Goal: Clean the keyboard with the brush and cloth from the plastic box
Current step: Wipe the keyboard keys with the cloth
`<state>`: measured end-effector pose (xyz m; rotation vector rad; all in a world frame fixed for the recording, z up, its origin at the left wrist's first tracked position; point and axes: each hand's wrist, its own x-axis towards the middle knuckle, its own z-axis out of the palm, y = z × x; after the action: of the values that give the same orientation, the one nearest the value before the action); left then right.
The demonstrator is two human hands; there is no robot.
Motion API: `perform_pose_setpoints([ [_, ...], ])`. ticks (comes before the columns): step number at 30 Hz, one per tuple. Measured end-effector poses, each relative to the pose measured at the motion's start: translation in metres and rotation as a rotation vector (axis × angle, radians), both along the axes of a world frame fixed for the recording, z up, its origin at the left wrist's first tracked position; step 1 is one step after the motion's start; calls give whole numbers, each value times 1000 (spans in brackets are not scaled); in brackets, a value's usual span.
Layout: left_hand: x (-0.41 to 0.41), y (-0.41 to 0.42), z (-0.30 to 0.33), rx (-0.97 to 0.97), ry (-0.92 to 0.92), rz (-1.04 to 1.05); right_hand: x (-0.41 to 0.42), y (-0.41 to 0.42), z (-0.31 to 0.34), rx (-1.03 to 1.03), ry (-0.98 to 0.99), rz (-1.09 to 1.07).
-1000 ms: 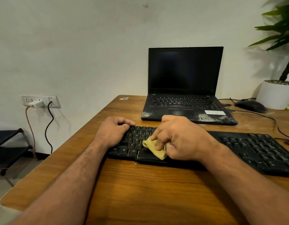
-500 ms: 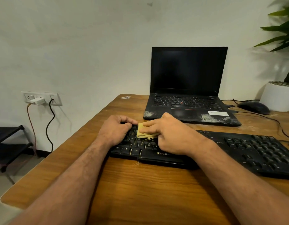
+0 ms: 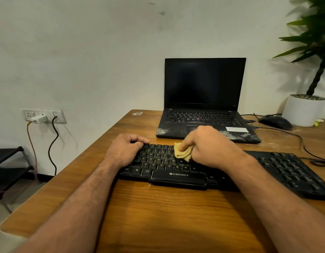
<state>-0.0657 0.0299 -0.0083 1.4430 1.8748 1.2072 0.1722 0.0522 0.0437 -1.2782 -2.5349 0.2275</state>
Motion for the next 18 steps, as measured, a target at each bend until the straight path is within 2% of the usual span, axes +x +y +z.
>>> perform_pose_setpoints([
  [3, 1, -2, 2, -10, 2, 1, 4, -11, -5, -142, -9, 90],
  [8, 3, -4, 3, -3, -13, 0, -3, -22, -7, -35, 71, 134],
  [11, 3, -2, 4, 4, 25, 7, -14, -17, -17, -28, 5, 186],
  [16, 3, -2, 3, -11, 30, -9, -2, 8, -18, 30, 51, -81],
  [18, 4, -6, 5, 31, 27, -31, 5, 8, -21, 36, 61, -71],
])
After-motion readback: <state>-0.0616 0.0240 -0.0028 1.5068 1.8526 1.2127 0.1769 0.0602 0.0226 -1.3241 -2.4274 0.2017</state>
